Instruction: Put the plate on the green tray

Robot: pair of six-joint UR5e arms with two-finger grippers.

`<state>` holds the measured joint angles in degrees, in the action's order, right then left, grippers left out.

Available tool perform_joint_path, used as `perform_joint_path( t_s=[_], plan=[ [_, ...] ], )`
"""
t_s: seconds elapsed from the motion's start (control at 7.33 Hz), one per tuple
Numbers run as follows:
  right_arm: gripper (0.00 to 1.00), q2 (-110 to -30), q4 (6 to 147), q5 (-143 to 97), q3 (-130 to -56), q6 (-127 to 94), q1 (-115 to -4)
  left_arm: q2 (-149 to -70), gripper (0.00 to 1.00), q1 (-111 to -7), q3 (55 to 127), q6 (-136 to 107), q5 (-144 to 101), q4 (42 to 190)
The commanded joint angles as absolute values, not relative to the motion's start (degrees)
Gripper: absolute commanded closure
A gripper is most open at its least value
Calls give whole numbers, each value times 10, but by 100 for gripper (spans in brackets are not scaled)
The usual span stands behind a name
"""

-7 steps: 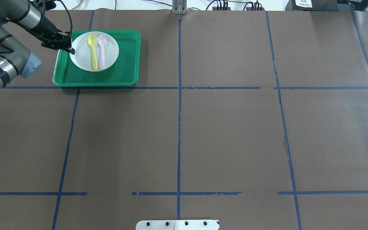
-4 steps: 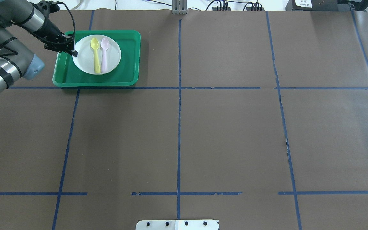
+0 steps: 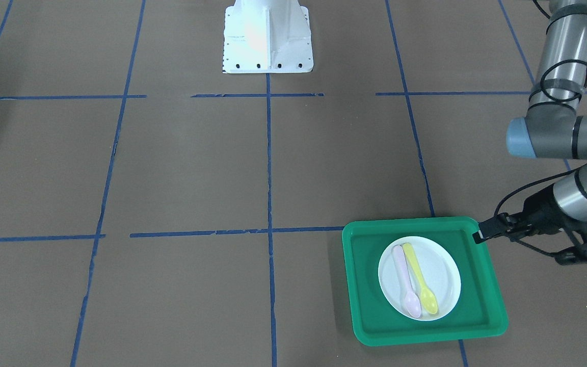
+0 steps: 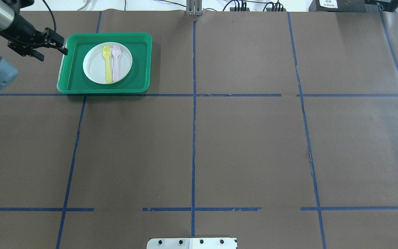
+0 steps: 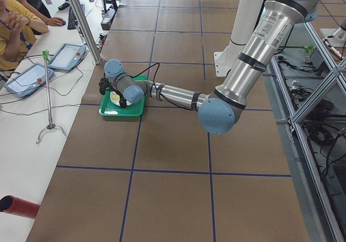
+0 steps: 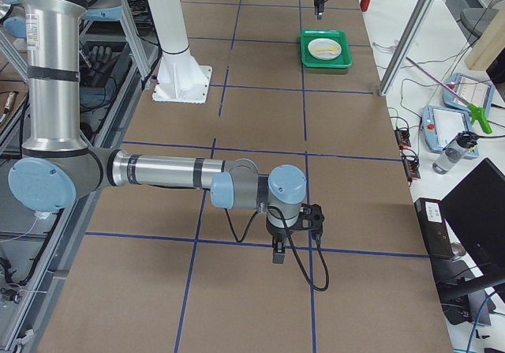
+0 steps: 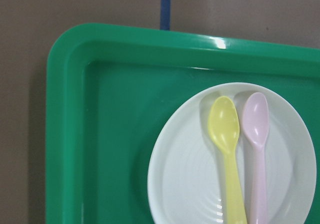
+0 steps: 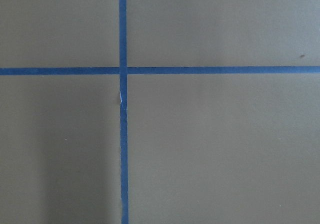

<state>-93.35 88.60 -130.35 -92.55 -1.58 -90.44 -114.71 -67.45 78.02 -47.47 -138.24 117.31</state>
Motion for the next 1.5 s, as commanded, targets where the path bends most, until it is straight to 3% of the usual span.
perform_joint_path(
  t_s=[0.0,0.27,0.55,0.95,1.36],
  plan=[
    [0,-933,886,-1304,-925,-16,-904,-1026,0,-719,955,-332,-1376,1033],
    [0,-933,886,-1304,-925,-16,-904,-922,0,-805,1044,-134,-1330,932],
    [0,-933,886,-1303,-925,-16,-904,-826,0,-883,1049,19,-1331,930],
    [0,-933,886,-1303,-925,-16,-904,-761,0,-939,1049,21,-1339,930],
    [0,-933,886,-1303,-925,-16,-904,-758,0,-940,1039,22,-1333,936]
  ],
)
